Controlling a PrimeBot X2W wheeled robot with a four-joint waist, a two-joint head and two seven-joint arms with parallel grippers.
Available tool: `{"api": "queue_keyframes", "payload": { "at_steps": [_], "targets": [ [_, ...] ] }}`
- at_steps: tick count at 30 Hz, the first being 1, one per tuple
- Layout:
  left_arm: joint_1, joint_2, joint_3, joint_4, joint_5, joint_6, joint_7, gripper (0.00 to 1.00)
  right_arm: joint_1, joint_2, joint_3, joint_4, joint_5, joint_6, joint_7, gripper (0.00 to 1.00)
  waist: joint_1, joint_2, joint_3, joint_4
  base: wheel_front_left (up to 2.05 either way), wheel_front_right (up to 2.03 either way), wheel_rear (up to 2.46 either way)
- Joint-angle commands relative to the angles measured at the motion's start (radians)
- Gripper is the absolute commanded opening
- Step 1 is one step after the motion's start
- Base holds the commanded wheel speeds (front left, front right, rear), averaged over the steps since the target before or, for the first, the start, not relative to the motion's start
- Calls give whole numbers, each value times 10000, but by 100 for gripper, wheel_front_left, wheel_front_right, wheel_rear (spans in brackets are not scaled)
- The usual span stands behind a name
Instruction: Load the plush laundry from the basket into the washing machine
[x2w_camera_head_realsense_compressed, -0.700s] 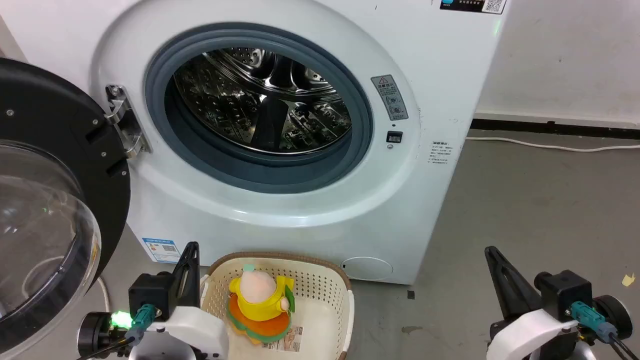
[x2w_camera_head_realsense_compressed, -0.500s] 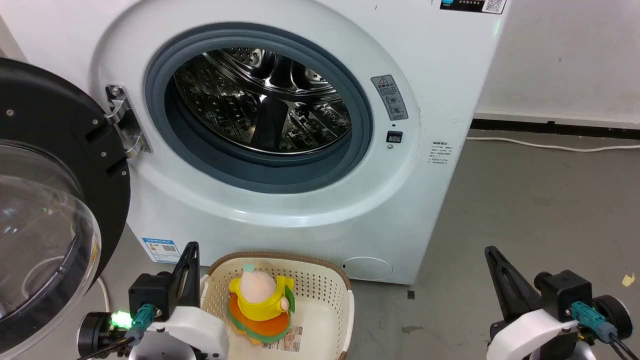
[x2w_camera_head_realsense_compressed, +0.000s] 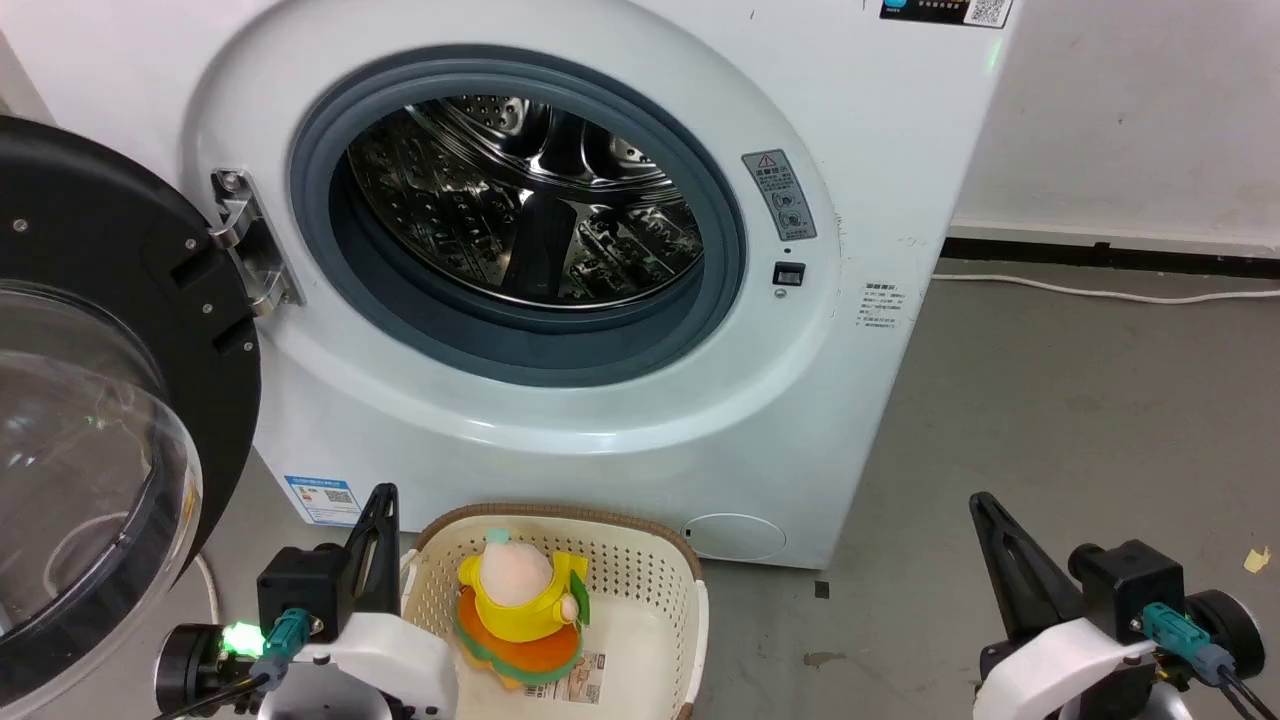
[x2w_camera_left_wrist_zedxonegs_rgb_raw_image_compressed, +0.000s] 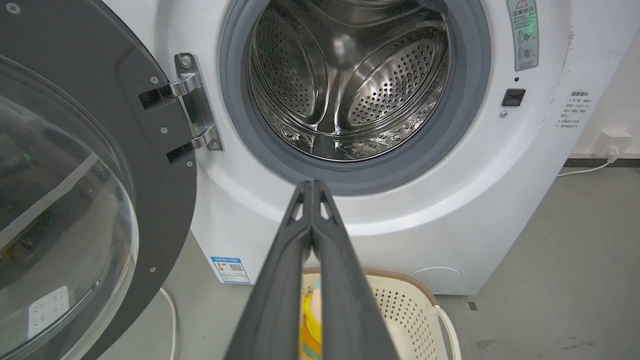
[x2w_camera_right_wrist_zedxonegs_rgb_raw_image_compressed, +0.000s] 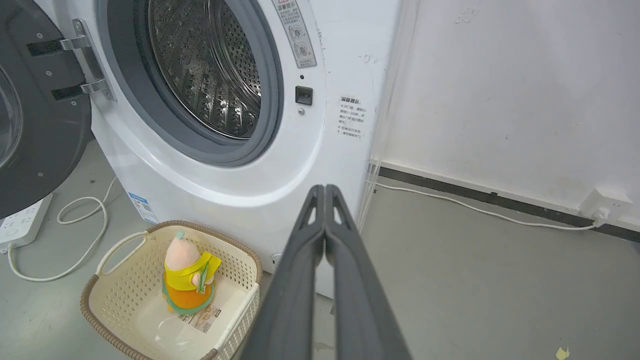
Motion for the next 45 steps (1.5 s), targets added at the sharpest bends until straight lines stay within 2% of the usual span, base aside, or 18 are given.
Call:
{"api": "queue_keyframes", "payload": {
  "at_steps": [1,7,8,10,11,12,27,45],
  "targets": [
    [152,1,26,-43,26,28,3,0,-22,-4,-26,-41,-76,-9,14,0,0,0,0,0,0,0,0],
    [152,1,26,-43,26,28,3,0,-22,-4,-26,-41,-76,-9,14,0,0,0,0,0,0,0,0],
    [-2,0,-3,2,-2,-2,-4,100,0,0,1,1,9,0,-4,100,0,0,0,0,0,0,0],
    [-2,0,-12,2,-3,-1,-6,100,1,0,7,3,15,0,-6,100,0,0,1,0,0,0,0],
    [-3,0,-15,2,-3,0,-6,0,1,0,12,5,16,0,-6,0,0,0,1,0,0,0,0],
    [-3,0,-13,2,-2,-2,0,100,0,0,13,6,6,0,0,100,0,0,1,0,0,0,0],
    [-91,18,-200,105,-10,79,-292,100,-79,0,-175,4,348,-1,-291,100,0,0,324,-103,0,0,0],
    [-902,264,-510,1362,28,6,-665,100,-563,-1,-274,81,894,-2,-666,100,0,0,1691,-596,0,0,0]
  ]
}}
